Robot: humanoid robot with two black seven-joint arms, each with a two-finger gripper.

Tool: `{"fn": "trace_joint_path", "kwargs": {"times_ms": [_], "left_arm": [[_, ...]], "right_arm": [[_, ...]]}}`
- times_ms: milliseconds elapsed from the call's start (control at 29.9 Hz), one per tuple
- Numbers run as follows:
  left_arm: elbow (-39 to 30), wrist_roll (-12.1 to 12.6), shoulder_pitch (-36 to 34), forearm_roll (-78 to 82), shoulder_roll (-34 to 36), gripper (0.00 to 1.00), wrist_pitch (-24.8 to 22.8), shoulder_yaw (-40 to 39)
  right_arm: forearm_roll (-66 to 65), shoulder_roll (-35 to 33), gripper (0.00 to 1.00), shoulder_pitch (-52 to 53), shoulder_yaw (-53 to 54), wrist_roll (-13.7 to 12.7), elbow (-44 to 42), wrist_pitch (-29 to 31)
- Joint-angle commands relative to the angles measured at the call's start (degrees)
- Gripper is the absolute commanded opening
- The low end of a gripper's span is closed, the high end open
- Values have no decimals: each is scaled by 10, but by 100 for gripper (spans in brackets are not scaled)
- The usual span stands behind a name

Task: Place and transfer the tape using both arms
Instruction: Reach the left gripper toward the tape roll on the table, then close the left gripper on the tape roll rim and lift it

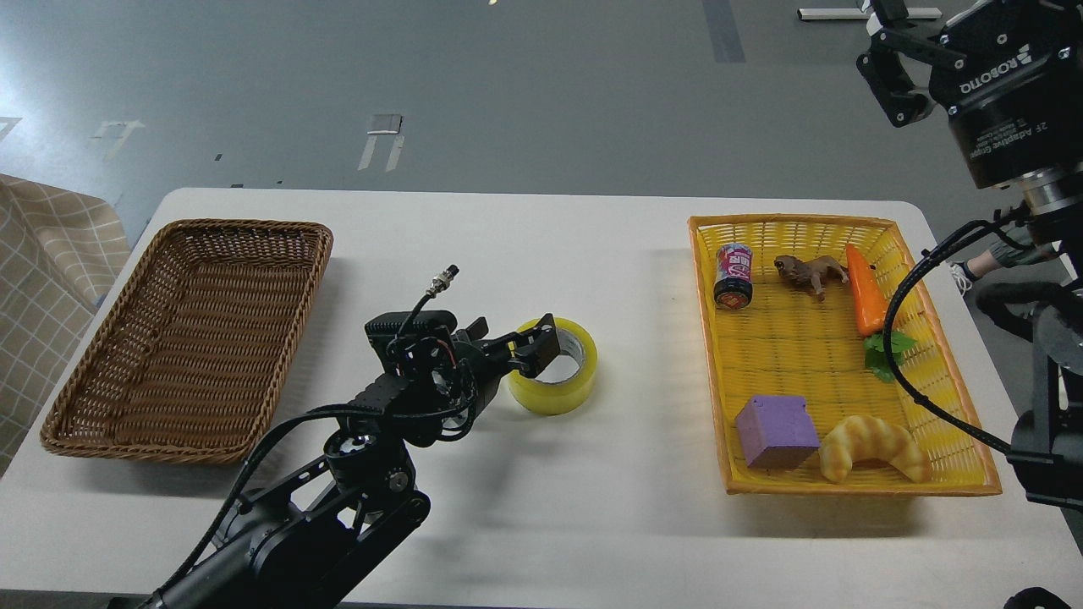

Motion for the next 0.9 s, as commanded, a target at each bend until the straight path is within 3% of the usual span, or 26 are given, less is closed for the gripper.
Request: {"fn": "trace_joint_path", "kwargs": {"times_ms": [0,869], "left_arm": [[19,-1,-7,0,6,98,1,15],[83,-7,-42,0,9,98,8,48]], "right_arm": [[0,0,100,-2,0,0,1,-2],[0,-5,100,-19,13,0,1,-5]]}}
